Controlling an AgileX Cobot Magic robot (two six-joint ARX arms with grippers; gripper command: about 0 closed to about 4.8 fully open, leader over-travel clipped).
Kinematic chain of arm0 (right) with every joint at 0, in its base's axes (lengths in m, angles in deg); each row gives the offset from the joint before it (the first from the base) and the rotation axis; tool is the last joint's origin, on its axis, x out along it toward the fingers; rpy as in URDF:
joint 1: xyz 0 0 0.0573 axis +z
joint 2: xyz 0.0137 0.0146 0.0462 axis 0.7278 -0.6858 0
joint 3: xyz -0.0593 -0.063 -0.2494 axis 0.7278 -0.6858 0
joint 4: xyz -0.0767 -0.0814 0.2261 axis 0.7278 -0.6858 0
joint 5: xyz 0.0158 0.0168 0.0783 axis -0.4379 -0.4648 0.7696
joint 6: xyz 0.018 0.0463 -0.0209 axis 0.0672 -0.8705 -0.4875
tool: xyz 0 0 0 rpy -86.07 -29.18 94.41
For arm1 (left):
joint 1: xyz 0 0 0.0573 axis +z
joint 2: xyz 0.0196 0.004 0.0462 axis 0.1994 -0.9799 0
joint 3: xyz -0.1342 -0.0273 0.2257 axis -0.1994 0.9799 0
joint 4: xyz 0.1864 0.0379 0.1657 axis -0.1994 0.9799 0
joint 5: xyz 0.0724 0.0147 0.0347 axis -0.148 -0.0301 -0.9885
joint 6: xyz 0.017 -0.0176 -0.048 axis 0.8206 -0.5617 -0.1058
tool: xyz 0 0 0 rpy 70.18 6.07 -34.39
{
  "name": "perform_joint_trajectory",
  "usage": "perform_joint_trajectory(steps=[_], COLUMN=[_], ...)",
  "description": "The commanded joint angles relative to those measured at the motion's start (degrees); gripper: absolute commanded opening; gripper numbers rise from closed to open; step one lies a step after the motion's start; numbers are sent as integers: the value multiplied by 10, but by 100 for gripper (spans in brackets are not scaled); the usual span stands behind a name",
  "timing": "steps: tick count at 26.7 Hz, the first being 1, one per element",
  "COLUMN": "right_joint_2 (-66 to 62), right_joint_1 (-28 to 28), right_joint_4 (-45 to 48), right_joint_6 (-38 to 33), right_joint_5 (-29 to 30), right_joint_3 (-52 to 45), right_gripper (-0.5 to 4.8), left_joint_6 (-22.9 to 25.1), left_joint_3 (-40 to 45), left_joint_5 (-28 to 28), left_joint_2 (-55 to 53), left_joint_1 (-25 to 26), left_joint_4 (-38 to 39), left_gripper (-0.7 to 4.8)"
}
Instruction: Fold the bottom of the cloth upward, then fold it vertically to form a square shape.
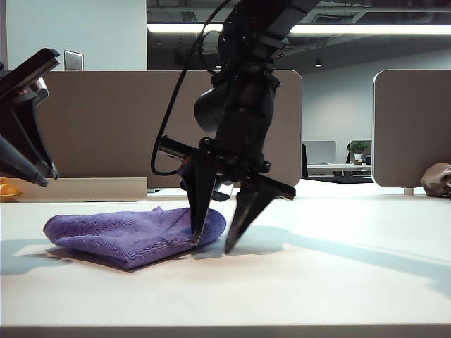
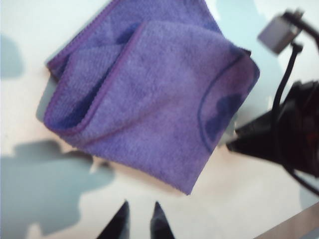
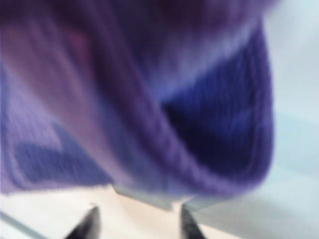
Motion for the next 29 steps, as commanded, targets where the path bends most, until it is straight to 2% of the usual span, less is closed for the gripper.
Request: perform_joint_trajectory(steps=[1, 4, 6, 10, 12, 15, 16, 20, 22, 26, 29], right_joint_2=[1, 1, -5, -17, -22, -24, -24, -24, -24, -23, -23], right_joint_1=[0, 0, 0, 0, 0, 1, 1, 1, 1, 3, 3], right_joint_4=[58, 89, 115, 123, 123, 125, 127, 119, 99, 9, -37], right_joint_6=[-31, -50, -71, -78, -77, -71, -71, -70, -52, 4, 21], right_joint_5=[17, 19, 42, 46, 47, 62, 68, 74, 72, 27, 26], right_joint_3=[1, 1, 1, 1, 1, 1, 1, 1, 1, 1, 1], right_gripper=[245, 247, 247, 239, 187, 81, 64, 38, -1, -5, -5], left_joint_6=[13, 19, 19, 19, 19, 19, 19, 19, 19, 19, 19], left_joint_3=[-2, -2, -2, -2, -2, -2, -2, -2, -2, -2, -2], left_joint_5=[3, 3, 3, 2, 0, 0, 0, 0, -3, -3, -3], left_joint_2=[2, 3, 3, 3, 3, 3, 3, 3, 3, 3, 3], left_joint_1=[1, 1, 1, 1, 1, 1, 1, 1, 1, 1, 1], left_joint_4=[10, 12, 10, 5, 6, 6, 6, 5, 5, -4, -5], left_gripper=[57, 57, 57, 57, 57, 57, 57, 57, 57, 57, 57])
